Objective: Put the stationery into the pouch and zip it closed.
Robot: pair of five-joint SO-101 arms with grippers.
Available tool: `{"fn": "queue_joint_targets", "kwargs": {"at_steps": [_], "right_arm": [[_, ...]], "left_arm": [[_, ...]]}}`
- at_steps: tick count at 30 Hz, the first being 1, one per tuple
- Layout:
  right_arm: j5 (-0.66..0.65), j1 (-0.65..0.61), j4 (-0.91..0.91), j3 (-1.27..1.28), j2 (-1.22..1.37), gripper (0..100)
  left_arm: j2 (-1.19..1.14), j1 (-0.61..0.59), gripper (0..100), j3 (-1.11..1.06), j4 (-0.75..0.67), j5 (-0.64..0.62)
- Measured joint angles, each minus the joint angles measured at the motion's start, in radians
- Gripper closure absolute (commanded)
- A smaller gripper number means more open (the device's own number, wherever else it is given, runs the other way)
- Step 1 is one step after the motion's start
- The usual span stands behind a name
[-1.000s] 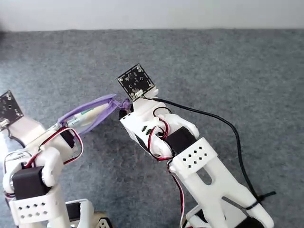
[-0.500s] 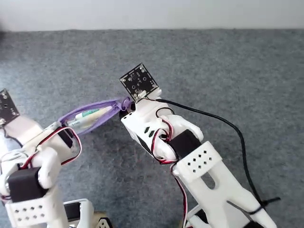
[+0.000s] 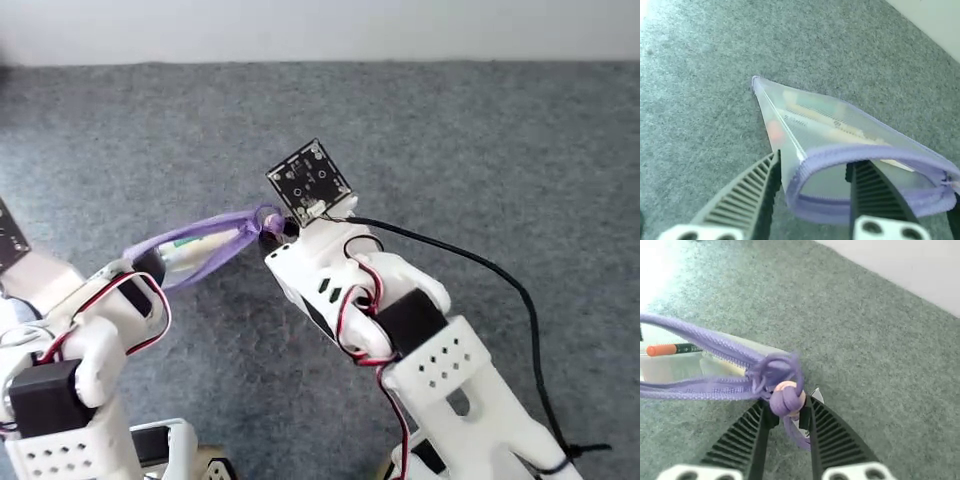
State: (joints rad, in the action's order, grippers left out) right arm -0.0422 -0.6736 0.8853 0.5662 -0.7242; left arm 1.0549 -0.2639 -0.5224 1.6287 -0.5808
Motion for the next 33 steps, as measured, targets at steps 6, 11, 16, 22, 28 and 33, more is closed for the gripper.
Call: {"fn": "queue_joint_targets", "kwargs": {"at_steps": [6,11,16,22,28,33], "right_arm": [[-0.002,0.0,0.008,0.0,-0.044,99.1],[-0.04,0.0,0.006,0.0,-0.046,99.1],[-0.057,0.0,-0.069,0.0,-0.046,99.1],[-0.068,0.0,-0.161,0.002,-0.046,99.1],[-0.169,0.0,-0.221,-0.008,-0.044,99.1],[-0.184,0.0,-0.213,-0.066,-0.044,99.1]], "left_arm": [[0.005,0.0,79,0.005,0.017,0.0],[0.104,0.086,79,0.043,0.035,0.002],[0.256,0.163,79,0.044,0.043,0.002],[0.394,0.201,79,0.043,0.089,0.026],[0.443,0.285,79,0.043,0.106,0.037],[0.439,0.296,79,0.043,0.106,0.04]]}}
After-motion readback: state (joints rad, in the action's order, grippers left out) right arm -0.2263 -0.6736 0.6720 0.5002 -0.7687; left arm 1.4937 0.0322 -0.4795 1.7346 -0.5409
